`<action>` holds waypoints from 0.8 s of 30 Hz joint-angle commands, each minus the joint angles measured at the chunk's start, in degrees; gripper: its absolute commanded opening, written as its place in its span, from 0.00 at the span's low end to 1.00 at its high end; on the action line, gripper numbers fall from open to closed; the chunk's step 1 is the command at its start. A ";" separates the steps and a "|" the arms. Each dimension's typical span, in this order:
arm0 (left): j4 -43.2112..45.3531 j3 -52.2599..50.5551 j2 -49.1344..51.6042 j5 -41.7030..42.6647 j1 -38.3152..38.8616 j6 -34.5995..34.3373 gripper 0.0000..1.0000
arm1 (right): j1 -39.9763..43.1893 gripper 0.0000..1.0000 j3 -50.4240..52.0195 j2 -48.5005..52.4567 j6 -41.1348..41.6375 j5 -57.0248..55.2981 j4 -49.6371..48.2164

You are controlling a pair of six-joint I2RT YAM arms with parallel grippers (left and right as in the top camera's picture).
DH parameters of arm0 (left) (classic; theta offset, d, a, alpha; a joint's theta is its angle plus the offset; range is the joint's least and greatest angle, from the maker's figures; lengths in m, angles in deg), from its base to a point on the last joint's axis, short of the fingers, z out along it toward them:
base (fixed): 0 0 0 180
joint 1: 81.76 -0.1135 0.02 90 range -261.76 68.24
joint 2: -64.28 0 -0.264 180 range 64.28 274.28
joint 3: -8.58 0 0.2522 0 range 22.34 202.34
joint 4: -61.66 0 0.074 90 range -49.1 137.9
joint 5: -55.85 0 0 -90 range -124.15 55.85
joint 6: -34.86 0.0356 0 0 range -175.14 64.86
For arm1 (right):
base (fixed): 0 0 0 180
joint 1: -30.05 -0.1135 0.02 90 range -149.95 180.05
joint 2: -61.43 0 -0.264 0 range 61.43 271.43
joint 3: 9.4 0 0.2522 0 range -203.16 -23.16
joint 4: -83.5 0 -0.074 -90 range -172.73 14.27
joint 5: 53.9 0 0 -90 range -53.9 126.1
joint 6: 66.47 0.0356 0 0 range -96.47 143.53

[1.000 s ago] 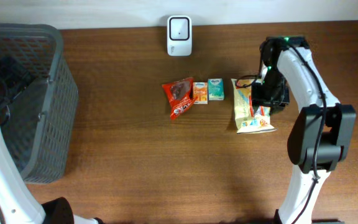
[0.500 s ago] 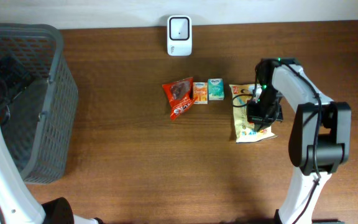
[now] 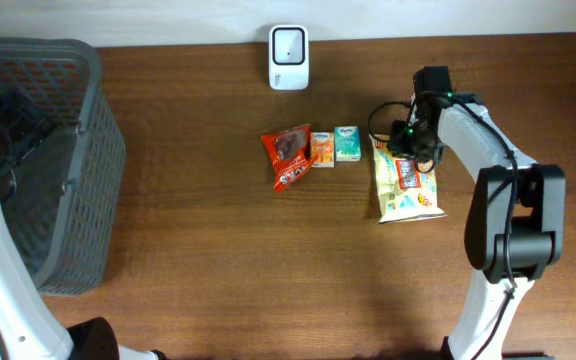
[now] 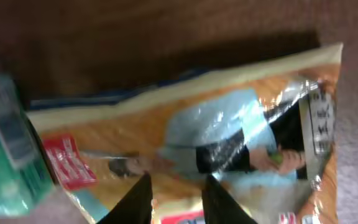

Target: Scan the item barcode

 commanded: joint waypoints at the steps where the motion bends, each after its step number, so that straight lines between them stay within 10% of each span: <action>1: -0.02 0.04 -0.31 -0.22 -0.11 -0.70 0.99 | -0.24 0.33 -2.43 1.11 1.88 -0.15 0.87; 9: -0.02 0.04 -0.31 -0.22 -0.11 -0.70 0.99 | -0.37 0.36 -28.87 1.14 -4.35 -0.35 47.89; 18: -0.02 0.04 -0.31 -0.22 -0.11 -0.70 0.99 | -0.37 0.38 4.66 1.14 -4.15 -1.86 24.41; 23: -0.04 0.04 -0.31 -0.22 -0.11 -0.70 0.99 | 0.48 0.52 -9.53 1.11 -4.39 -1.84 41.05; 24: -0.02 0.04 -0.31 -0.22 -0.11 -0.70 0.99 | 0.48 0.67 -12.26 1.11 -4.37 -1.77 43.89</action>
